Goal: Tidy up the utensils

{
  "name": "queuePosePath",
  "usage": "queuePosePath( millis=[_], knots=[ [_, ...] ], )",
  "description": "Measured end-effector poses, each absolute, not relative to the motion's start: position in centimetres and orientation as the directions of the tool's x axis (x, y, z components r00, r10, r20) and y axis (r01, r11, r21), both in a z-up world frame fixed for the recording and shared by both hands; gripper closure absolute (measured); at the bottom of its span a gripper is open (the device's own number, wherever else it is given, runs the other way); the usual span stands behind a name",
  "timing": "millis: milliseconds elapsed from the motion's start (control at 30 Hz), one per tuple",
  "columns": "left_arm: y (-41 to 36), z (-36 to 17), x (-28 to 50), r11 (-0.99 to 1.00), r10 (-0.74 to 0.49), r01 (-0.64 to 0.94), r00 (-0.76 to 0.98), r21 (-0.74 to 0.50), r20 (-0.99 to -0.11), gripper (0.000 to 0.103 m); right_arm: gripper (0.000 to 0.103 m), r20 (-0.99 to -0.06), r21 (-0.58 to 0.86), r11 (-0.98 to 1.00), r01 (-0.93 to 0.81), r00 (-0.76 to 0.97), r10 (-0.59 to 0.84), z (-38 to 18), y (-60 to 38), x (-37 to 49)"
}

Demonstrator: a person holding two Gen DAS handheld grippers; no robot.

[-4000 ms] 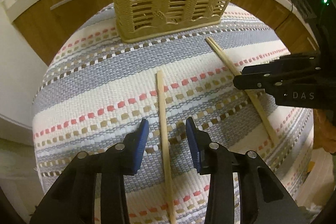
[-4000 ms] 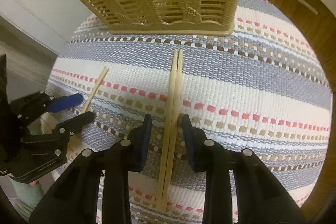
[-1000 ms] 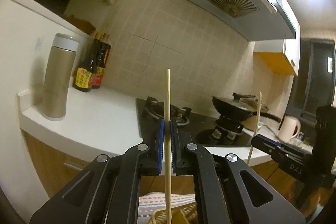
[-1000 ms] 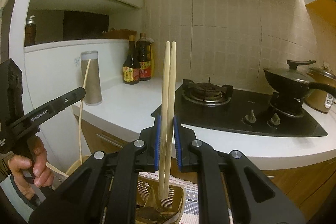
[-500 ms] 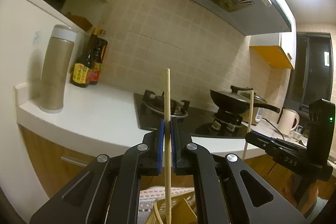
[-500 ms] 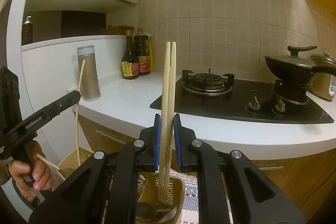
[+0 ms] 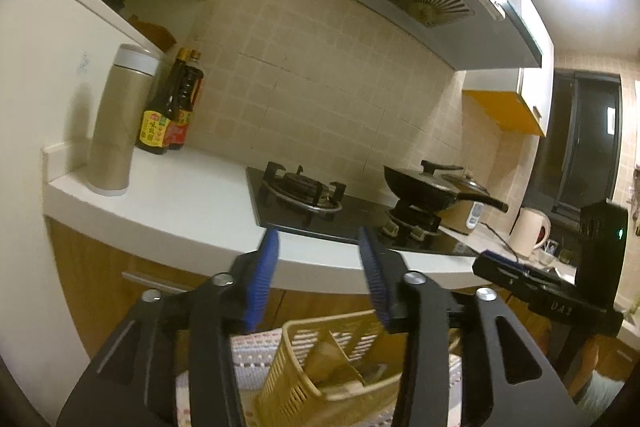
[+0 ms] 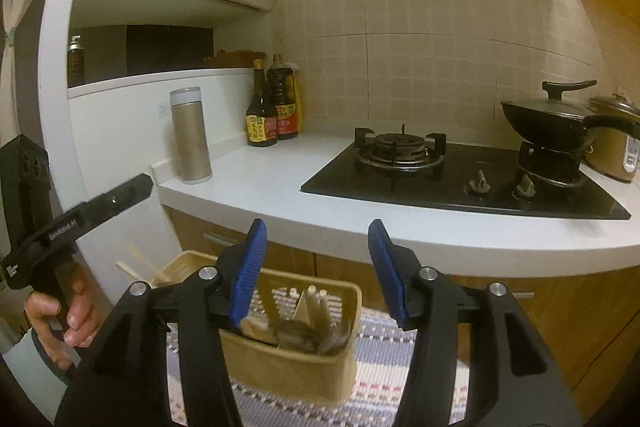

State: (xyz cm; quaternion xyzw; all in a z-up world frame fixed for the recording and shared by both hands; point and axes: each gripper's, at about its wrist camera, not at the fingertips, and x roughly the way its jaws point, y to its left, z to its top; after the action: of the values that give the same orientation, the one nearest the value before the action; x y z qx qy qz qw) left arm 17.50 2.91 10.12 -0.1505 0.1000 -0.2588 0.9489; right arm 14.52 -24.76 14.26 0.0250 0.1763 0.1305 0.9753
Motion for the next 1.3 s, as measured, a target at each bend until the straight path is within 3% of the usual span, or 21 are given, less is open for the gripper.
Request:
queuePosePath(
  millis=[200,467,633,800,1100,1300],
  knots=[
    [3.3,11.8,13.0,0.827,-0.517,0.47,0.851,-0.308,-0.09,0.042,0.054,-0.321,0.105,0.963,-0.249,0.908,0.27,14.7,-24.9,10.2],
    [1.4,12.3,6.8,0.84,-0.517,0.486,0.852,-0.24,-0.085,0.027,0.053,-0.323,0.135,0.962,-0.239,0.907,0.271,13.8,-25.1,6.0],
    [0.6,10.3,4.3,0.879,-0.449,0.414,0.886,-0.237,-0.115,0.021,0.041,-0.324,0.158,0.968,-0.195,0.916,0.238,12.1,-25.7,3.8],
    [0.1,6.5,3.5,0.935,-0.301,0.254,0.938,-0.248,-0.17,0.016,0.026,-0.289,0.14,0.988,-0.064,0.952,0.103,9.8,-25.7,2.2],
    [-1.6,3.0,2.4,0.983,-0.146,0.122,0.972,-0.136,-0.183,0.008,0.013,-0.299,0.15,0.988,-0.046,0.95,0.09,7.0,-25.5,1.3],
    [-2.6,1.2,2.9,0.997,-0.079,0.074,0.972,-0.033,-0.223,0.008,0.013,-0.35,0.165,0.986,-0.037,0.932,0.094,4.9,-26.1,2.7]
  ],
)
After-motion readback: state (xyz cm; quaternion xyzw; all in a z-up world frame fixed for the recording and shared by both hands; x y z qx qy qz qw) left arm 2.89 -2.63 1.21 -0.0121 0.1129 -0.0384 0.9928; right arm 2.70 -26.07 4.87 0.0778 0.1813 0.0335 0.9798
